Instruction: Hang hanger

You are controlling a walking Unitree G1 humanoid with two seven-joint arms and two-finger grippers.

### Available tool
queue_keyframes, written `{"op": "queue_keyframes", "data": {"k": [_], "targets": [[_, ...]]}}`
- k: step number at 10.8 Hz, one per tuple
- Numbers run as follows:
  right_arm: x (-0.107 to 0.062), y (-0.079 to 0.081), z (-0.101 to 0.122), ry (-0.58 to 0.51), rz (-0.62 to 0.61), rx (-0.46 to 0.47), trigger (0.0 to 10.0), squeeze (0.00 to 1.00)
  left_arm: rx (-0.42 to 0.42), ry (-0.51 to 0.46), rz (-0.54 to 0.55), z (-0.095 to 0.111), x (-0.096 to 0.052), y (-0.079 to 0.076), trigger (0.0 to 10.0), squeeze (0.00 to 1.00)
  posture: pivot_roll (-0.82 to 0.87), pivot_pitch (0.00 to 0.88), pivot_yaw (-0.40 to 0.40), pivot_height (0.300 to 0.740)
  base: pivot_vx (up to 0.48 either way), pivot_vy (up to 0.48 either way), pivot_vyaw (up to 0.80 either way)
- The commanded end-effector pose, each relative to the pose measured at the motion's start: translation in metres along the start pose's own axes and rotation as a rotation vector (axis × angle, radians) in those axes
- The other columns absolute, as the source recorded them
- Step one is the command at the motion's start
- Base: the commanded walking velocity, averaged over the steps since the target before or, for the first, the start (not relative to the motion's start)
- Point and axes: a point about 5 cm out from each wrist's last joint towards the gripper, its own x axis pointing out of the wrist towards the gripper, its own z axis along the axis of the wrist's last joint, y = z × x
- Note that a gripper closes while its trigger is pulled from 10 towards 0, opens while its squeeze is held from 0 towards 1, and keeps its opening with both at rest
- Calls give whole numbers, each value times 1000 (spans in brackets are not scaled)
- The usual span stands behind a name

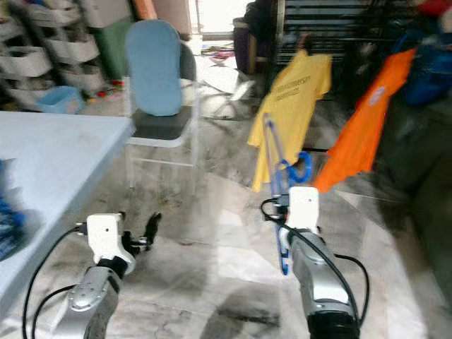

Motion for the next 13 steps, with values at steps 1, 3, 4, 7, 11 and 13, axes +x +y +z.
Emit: {"op": "queue_keyframes", "data": {"k": [1, 3, 4, 7, 11, 13], "targets": [[-2, -1, 8, -35, 2, -12, 10000, 0, -3, -1, -1, 2, 1, -1, 10000, 0, -93, 0, 59, 740, 0, -277, 0], [-2, -2, 6, 6, -2, 47, 10000, 0, -2, -3, -6, 3, 1, -1, 10000, 0, -94, 0, 56, 740, 0, -307, 0], [-2, -5, 4, 18, -7, 50, 10000, 0, -4, -3, -5, 3, 3, -1, 10000, 0, -94, 0, 57, 740, 0, -352, 0], [-3, -6, -1, 37, -42, 11, 10000, 0, -16, -6, -9, 7, 5, -3, 10000, 0, -96, 0, 62, 740, 0, -306, 0], [-1, 6, 1, 40, 27, 1, 10000, 0, -44, -20, 64, 11, 8, 6, 10000, 0, -97, 0, 62, 740, 0, 0, 0], [0, 6, 2, 36, 21, 15, 10000, 0, -93, -26, 57, 11, 7, 8, 10000, 0, -98, 0, 63, 740, 0, 0, 0]]}}
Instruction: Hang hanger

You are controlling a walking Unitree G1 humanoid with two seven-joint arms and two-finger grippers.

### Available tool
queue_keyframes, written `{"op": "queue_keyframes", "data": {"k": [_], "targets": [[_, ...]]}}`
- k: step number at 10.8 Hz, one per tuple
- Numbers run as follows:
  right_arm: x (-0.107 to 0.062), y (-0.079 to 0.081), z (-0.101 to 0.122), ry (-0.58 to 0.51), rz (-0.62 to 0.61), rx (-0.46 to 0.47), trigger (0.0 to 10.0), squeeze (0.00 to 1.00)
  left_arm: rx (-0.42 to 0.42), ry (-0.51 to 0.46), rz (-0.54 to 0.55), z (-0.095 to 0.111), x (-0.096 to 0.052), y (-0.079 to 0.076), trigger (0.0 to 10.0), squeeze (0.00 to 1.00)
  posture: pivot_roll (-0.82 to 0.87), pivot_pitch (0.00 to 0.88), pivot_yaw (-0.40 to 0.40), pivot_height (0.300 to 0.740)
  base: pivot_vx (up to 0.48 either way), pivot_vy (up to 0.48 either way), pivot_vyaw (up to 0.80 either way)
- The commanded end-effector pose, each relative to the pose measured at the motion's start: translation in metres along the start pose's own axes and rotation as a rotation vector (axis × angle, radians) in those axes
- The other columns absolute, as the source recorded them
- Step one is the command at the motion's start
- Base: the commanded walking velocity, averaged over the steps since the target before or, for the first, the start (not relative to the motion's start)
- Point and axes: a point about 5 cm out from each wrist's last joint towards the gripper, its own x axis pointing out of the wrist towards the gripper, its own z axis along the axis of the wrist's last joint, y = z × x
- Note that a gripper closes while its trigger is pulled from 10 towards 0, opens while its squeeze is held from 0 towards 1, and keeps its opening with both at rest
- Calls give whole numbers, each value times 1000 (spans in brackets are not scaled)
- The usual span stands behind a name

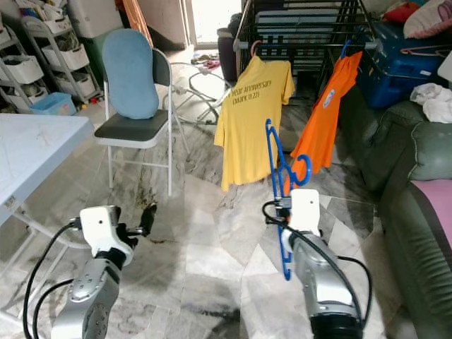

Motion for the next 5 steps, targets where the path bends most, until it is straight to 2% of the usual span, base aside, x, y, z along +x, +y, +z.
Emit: {"op": "queue_keyframes", "data": {"k": [1, 5], "targets": [[2, 4, 9, -30, 9, -1, 10000, 0, 9, 5, -5, 0, -1, 1, 10000, 0, -98, 0, 63, 740, 0, 0, 0], [3, 1, 9, -29, -55, 0, 10000, 0, 19, 9, -27, -1, 1, -3, 10000, 0, -113, 0, 75, 740, 359, 0, 0]]}}
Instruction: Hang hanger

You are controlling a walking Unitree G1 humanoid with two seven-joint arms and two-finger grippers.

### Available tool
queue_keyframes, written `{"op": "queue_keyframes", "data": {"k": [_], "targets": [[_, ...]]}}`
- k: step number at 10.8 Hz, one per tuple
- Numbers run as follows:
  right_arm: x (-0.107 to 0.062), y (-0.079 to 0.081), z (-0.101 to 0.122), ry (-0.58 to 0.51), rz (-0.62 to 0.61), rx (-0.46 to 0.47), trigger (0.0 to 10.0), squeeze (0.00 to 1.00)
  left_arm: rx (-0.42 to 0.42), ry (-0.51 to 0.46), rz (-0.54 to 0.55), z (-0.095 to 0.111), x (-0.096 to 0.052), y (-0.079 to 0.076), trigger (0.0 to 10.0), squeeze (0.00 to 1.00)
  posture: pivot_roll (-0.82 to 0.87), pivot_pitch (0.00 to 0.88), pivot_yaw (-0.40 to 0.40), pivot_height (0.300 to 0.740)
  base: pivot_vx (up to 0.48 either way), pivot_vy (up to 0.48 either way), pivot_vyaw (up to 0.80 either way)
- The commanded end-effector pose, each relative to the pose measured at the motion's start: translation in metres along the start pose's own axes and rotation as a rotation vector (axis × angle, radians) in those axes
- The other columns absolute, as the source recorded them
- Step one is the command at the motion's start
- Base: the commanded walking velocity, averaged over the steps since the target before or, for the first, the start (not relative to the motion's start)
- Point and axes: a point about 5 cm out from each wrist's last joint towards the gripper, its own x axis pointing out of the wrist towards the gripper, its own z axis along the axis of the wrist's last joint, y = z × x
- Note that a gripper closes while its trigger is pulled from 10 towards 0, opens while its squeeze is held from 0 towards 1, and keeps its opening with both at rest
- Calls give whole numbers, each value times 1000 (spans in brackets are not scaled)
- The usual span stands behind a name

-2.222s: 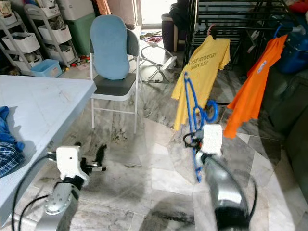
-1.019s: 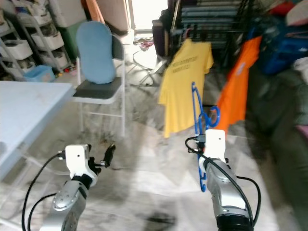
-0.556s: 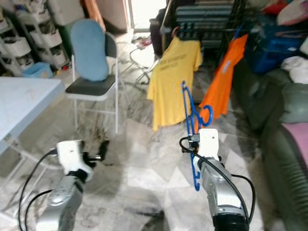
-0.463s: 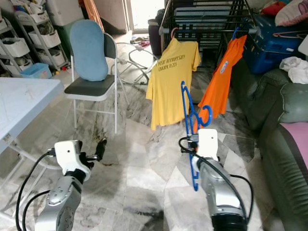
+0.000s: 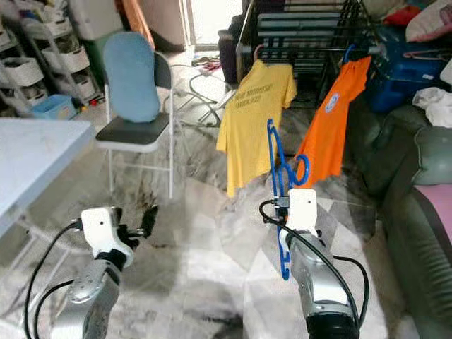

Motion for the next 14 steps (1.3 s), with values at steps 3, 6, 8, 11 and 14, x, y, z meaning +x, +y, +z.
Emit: {"op": "queue_keyframes", "data": {"k": [3, 6, 8, 11, 14], "targets": [[5, 1, 8, -16, -34, 7, 10000, 0, 8, 4, -7, 0, 0, 0, 10000, 0, -109, 0, 72, 740, 405, 0, 0], [7, 1, 5, 2, -61, 30, 10000, 0, 5, 5, -15, 0, -1, -2, 10000, 0, -106, 0, 69, 740, 442, 0, 0], [8, -1, 3, 13, -78, 35, 10000, 0, 3, 8, -22, -1, -1, -3, 10000, 0, -105, 0, 65, 740, 444, 0, 0], [10, -1, 3, 16, -80, 34, 10000, 0, -4, 18, -24, -3, -1, -5, 10000, 0, -105, 0, 64, 740, 437, 0, 0], [11, 3, -1, 27, -66, 34, 10000, 0, 0, 22, -28, -5, -1, -5, 10000, 0, -98, 0, 62, 740, 428, 0, 0]]}}
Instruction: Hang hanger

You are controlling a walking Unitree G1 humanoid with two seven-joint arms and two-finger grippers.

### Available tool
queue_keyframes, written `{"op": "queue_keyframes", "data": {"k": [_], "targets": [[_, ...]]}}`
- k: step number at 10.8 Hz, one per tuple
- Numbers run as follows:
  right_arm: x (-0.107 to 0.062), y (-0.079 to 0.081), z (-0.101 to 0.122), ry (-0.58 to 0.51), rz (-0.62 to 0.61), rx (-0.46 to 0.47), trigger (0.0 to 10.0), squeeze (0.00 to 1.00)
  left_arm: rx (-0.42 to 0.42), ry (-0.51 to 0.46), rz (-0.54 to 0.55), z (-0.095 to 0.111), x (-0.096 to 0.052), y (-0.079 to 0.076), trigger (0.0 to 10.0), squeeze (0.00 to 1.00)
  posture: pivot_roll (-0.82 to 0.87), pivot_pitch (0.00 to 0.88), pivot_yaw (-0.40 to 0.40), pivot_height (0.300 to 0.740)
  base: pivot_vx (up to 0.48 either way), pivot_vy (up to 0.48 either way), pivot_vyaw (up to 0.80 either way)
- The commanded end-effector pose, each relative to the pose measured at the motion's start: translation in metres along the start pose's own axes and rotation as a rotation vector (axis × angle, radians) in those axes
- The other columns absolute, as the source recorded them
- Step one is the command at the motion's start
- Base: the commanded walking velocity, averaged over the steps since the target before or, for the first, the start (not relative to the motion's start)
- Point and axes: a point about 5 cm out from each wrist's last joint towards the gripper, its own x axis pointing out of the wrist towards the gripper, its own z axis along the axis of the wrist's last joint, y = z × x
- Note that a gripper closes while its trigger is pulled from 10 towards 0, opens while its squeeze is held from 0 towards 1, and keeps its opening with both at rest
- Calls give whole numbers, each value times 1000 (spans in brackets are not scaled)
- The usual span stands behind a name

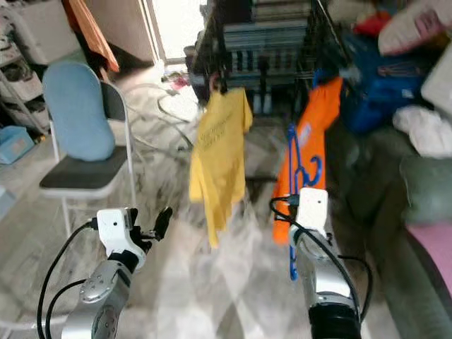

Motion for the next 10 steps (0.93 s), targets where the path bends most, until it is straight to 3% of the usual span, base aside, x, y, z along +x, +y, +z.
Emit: {"op": "queue_keyframes", "data": {"k": [1, 8, 10], "targets": [[1, 14, 3, -12, 40, 3, 10000, 0, 15, 5, 29, 0, -2, 9, 10000, 0, -95, 0, 62, 740, 428, 0, 0], [8, 19, -11, 39, 48, 3, 10000, 0, 18, 29, 22, -4, 2, 14, 10000, 0, -104, 0, 91, 740, 426, 0, 0], [10, 19, -10, 39, 51, -7, 10000, 0, 18, 28, 20, -5, 2, 12, 10000, 0, -105, 0, 89, 740, 409, 251, 0]]}}
